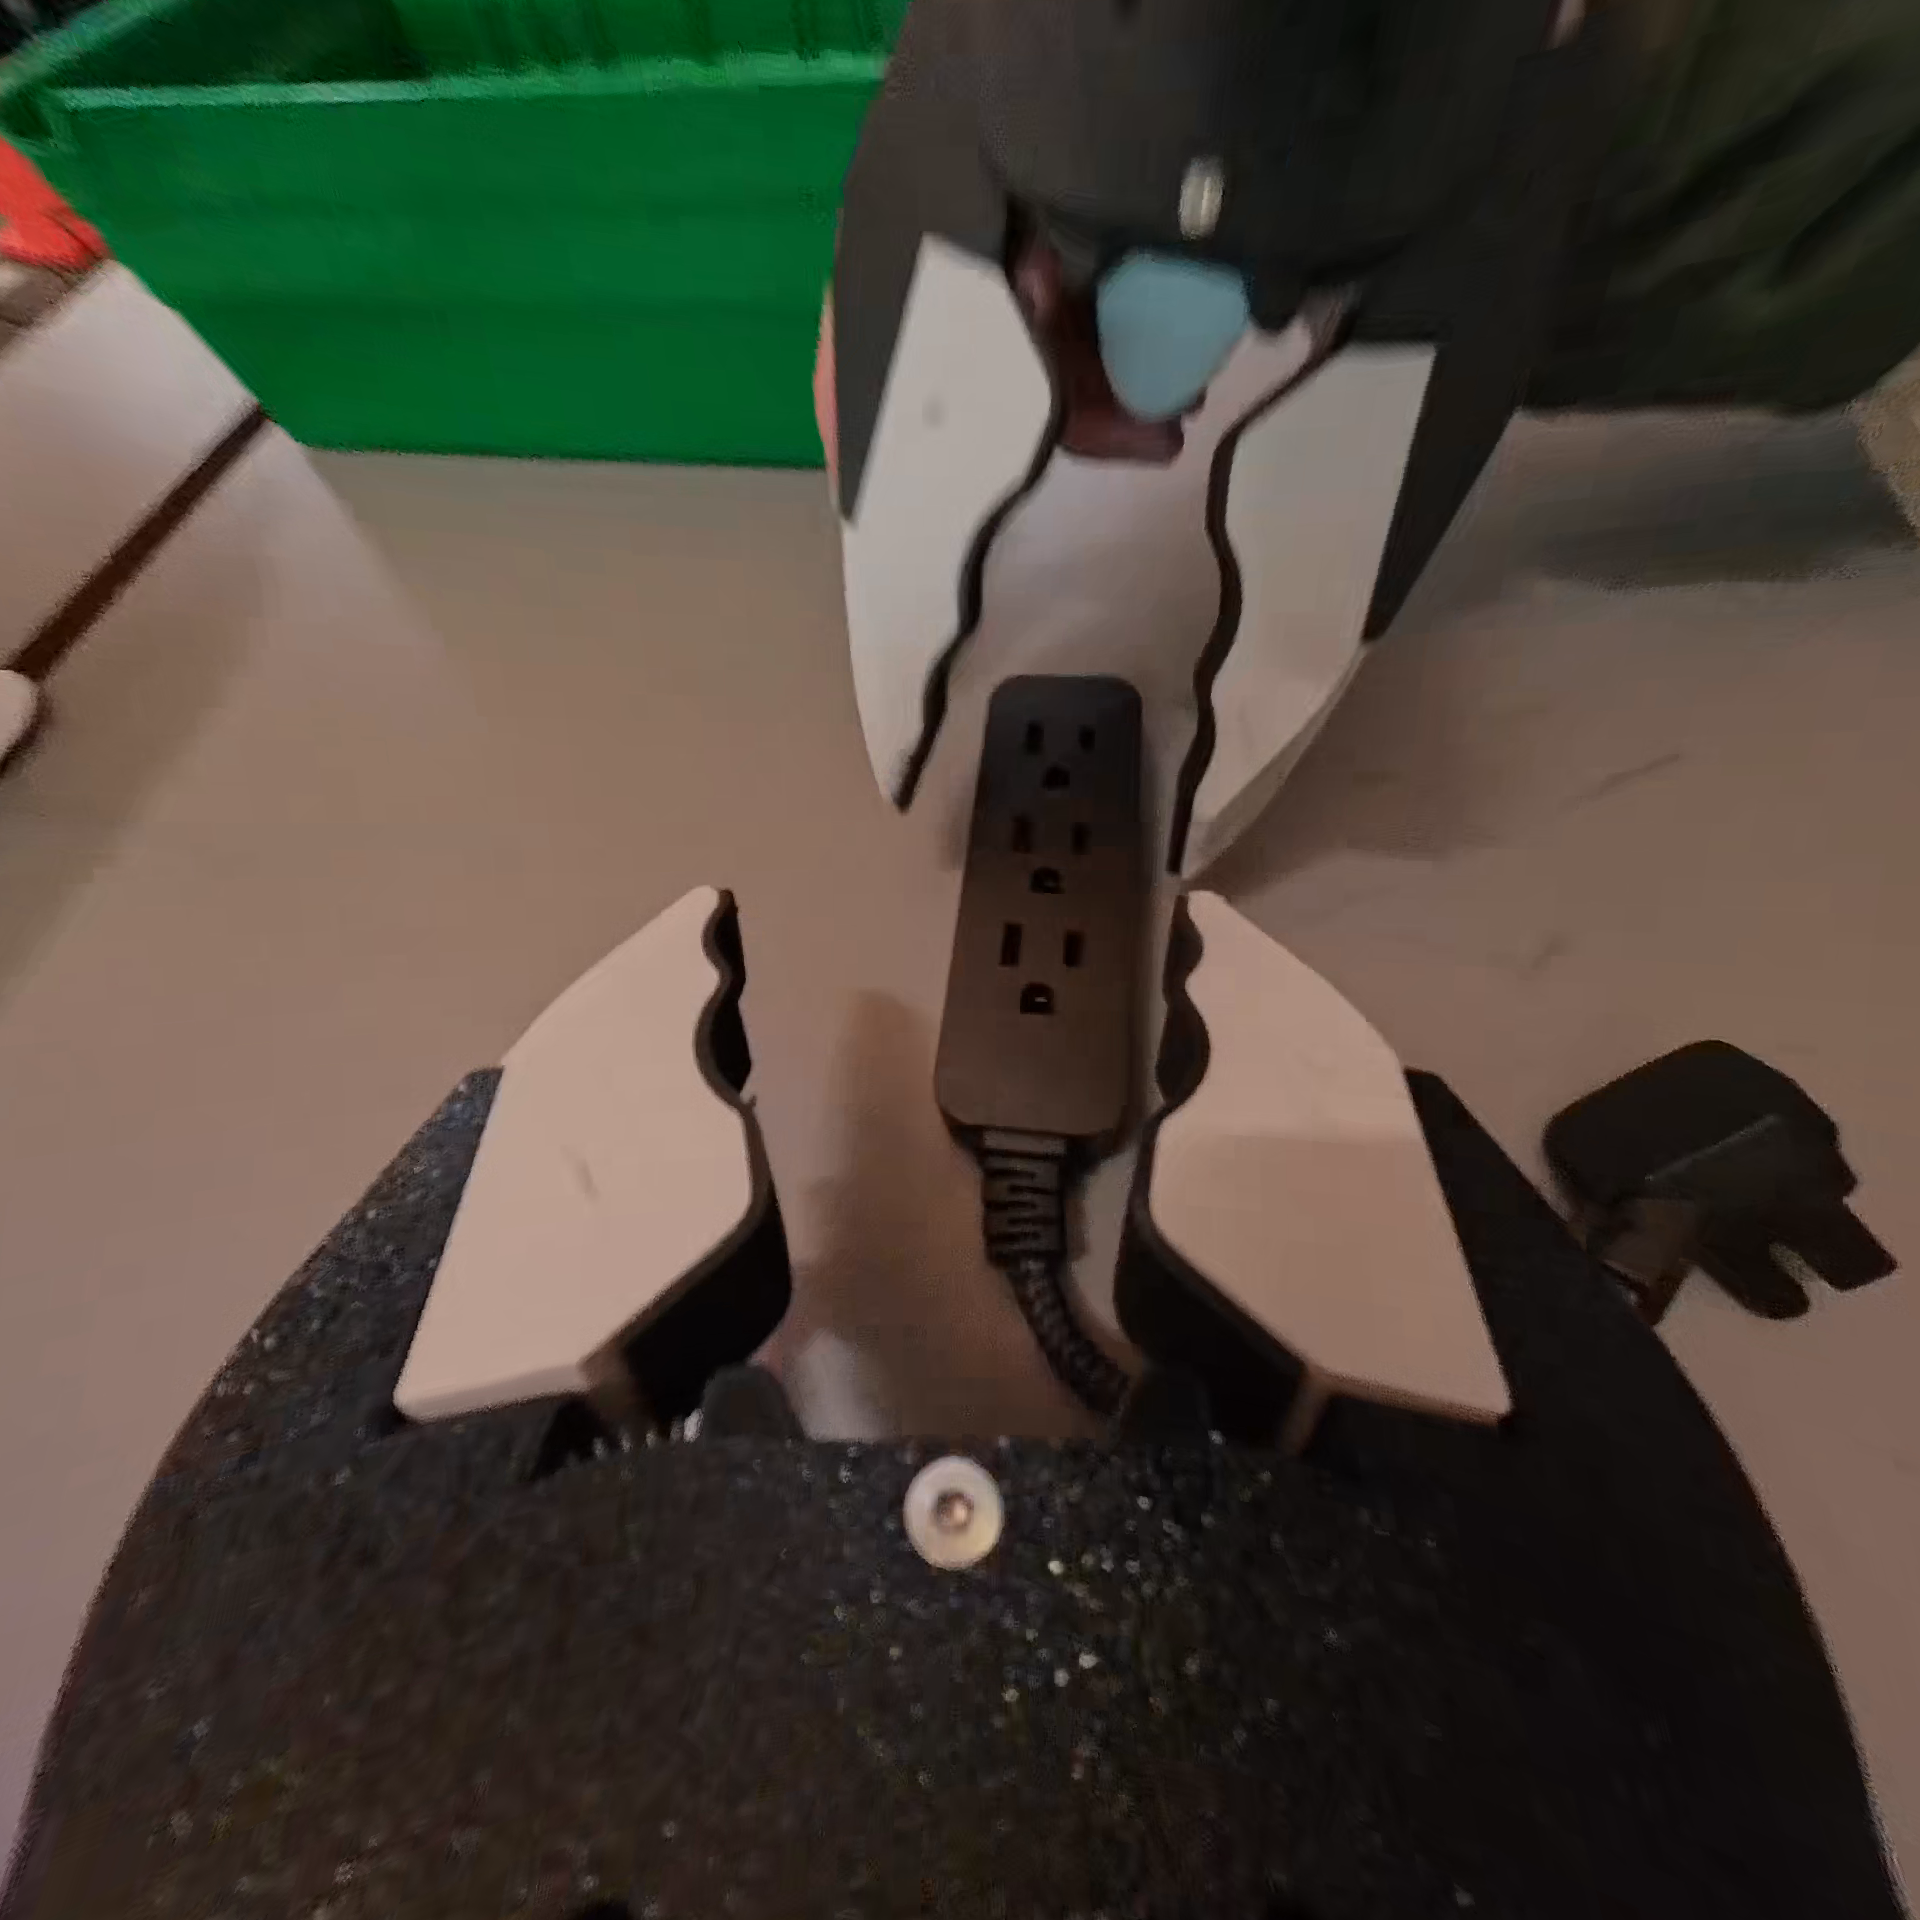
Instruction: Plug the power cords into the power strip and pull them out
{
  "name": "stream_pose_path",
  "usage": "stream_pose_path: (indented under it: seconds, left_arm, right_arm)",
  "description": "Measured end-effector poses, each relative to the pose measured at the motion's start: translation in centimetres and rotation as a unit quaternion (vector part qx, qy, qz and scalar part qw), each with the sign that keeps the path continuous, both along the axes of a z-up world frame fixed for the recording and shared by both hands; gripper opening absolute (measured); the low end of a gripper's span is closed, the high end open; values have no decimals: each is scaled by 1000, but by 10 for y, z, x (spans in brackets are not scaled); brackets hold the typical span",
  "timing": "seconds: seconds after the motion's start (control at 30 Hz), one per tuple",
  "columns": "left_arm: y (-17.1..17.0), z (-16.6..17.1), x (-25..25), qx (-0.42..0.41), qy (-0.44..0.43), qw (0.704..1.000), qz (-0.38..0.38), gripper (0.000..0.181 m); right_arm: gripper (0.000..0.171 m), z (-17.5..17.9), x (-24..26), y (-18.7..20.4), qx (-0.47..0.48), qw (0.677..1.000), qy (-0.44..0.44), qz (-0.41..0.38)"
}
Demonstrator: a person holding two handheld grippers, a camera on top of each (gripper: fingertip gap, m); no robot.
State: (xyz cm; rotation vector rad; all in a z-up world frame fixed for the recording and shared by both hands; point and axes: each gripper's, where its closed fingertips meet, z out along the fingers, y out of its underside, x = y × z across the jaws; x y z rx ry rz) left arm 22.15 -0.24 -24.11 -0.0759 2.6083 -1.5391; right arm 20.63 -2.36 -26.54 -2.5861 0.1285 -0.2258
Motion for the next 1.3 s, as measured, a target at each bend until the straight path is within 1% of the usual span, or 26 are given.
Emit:
stream_pose_path:
  seconds: [0.1, 0.13, 0.17, 0.23, 0.33, 0.4, 0.47, 0.53, 0.63, 0.73, 0.83, 0.9, 0.93, 0.97, 1.03, 1.1, 1.13, 1.2, 1.27, 1.3]
  left_arm:
    - [14, 13, 8, -39, -20, 999, 32, 77]
    - [16, 17, 9, -50, -32, 997, 39, 78]
    - [19, 20, 12, -58, -46, 996, 50, 77]
    - [22, 26, 17, -79, -79, 992, 66, 78]
    - [29, 45, 27, -146, -145, 972, 117, 76]
    - [36, 59, 27, -194, -182, 954, 140, 73]
    - [41, 68, 23, -210, -201, 946, 144, 70]
    - [44, 69, 22, -204, -213, 944, 148, 69]
    - [44, 63, 21, -197, -219, 945, 143, 68]
    - [43, 61, 20, -190, -220, 946, 142, 68]
    - [44, 59, 22, -186, -223, 946, 147, 67]
    - [44, 59, 23, -184, -227, 944, 151, 66]
    - [43, 58, 23, -184, -230, 944, 153, 66]
    - [42, 56, 23, -183, -230, 944, 152, 65]
    - [41, 53, 26, -177, -236, 942, 162, 65]
    - [42, 53, 29, -176, -249, 936, 175, 64]
    - [43, 54, 30, -177, -257, 933, 181, 64]
    - [44, 54, 31, -175, -265, 930, 188, 62]
    - [44, 49, 32, -154, -249, 938, 187, 60]
    - [43, 42, 31, -134, -222, 949, 181, 60]
  right_arm:
    - [56, -19, -5, 0, -56, 998, 26, 27]
    - [47, -18, -6, 5, -48, 998, 32, 33]
    - [44, -18, -6, 6, -50, 997, 34, 37]
    - [44, -17, -9, 6, -52, 997, 45, 34]
    - [44, -15, -15, 3, -41, 997, 66, 19]
    - [44, -4, -19, -1, -17, 997, 75, -6]
    - [44, 21, -20, -5, 31, 996, 72, -33]
    - [43, 53, -15, -16, 56, 996, 45, -56]
    - [43, 102, 3, -55, 26, 993, -39, -108]
    - [43, 164, 23, -97, 17, 978, -128, -162]
    - [43, 226, 49, -153, 44, 944, -210, -252]
    - [43, 256, 71, -192, 83, 907, -254, -326]
    - [43, 262, 80, -207, 107, 891, -258, -358]
    - [44, 261, 87, -216, 120, 886, -249, -371]
    - [44, 246, 102, -230, 126, 880, -241, -390]
    - [44, 222, 116, -249, 134, 859, -236, -435]
    - [44, 204, 121, -260, 140, 849, -222, -459]
    - [44, 157, 127, -276, 131, 836, -188, -499]
    - [44, 100, 123, -279, 114, 837, -116, -522]
    - [45, 76, 116, -277, 102, 842, -75, -525]
